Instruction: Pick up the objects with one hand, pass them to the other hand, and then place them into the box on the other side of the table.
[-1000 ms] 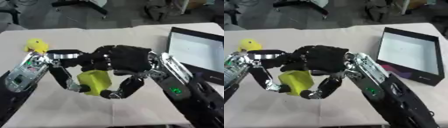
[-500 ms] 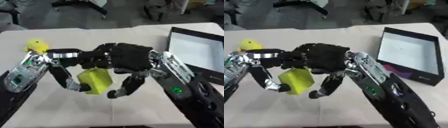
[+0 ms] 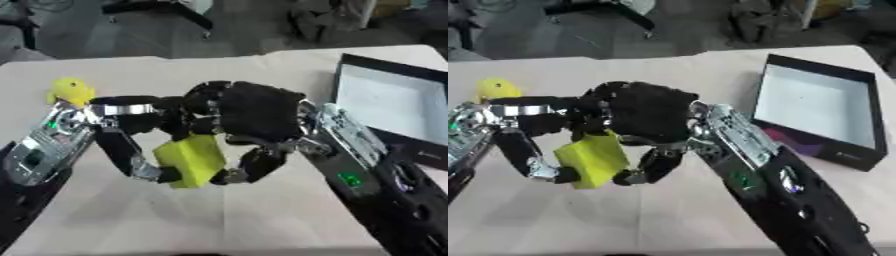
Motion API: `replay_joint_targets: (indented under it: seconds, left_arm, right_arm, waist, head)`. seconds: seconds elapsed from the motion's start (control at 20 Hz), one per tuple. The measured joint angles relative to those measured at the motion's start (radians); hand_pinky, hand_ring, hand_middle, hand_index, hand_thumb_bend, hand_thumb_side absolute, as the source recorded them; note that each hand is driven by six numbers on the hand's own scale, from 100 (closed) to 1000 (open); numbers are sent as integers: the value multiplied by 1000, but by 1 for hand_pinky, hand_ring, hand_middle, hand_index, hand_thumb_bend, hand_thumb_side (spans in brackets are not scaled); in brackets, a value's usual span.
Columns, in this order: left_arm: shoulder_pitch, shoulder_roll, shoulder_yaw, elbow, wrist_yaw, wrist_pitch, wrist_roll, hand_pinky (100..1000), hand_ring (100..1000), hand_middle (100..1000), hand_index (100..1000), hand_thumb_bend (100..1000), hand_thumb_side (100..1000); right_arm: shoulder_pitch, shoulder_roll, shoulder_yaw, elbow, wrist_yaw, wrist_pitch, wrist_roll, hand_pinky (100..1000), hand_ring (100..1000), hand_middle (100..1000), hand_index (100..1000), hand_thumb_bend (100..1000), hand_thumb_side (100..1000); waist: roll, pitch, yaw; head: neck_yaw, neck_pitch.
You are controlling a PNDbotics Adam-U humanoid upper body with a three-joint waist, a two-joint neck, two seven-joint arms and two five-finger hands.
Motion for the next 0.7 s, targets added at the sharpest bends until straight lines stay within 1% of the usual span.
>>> replay_joint_targets:
  seconds: [0.15,0.2,0.3,0.35,0.45,0.5,0.55,0.6,0.7]
  left_arm:
    - [-2,0,10,-3,0,1,1,651,534,532,780,298,203]
    - [-4,0,13,-4,2,1,2,651,535,534,784,307,215]
    - [-9,1,21,-4,7,0,5,651,536,535,789,356,261]
    - [-10,3,23,-4,9,-1,8,654,541,540,798,421,316]
    - [-11,4,29,-4,9,-4,13,655,545,545,804,482,369]
    - [-11,4,31,-4,9,-7,16,657,550,550,808,531,417]
    - [-11,4,35,-3,9,-9,18,659,553,554,812,560,446]
    - [-11,4,40,-1,9,-12,21,662,561,563,818,617,495]
    - [-11,4,50,7,8,-22,25,668,537,574,825,682,550]
  right_arm:
    - [7,-2,2,1,0,26,-78,803,762,1000,492,175,100]
    - [7,-4,5,2,1,37,-108,801,759,1000,483,169,100]
    - [9,-7,9,9,2,58,-168,798,757,1000,415,157,100]
    - [11,-8,12,13,2,66,-194,797,756,1000,383,164,100]
    - [11,-8,18,23,4,75,-238,796,754,1000,372,169,100]
    - [11,-8,19,27,5,77,-254,797,755,1000,370,172,100]
    - [11,-8,19,31,5,77,-266,798,756,1000,370,174,100]
    - [11,-8,19,34,6,76,-276,799,758,1000,369,176,100]
    - [11,-8,19,41,7,72,-287,799,758,1000,368,176,100]
  waist:
    - [0,0,1]
    - [0,0,1]
    - [0,0,2]
    - [0,0,2]
    - [-1,0,3]
    - [-2,0,3]
    - [-2,0,3]
    - [-3,0,4]
    - [-4,0,5]
  head:
    - [0,0]
    - [0,0]
    - [-1,0]
    - [-2,0]
    - [-4,0]
    - [-5,0]
    - [-7,0]
    - [-10,0]
    - [-14,0]
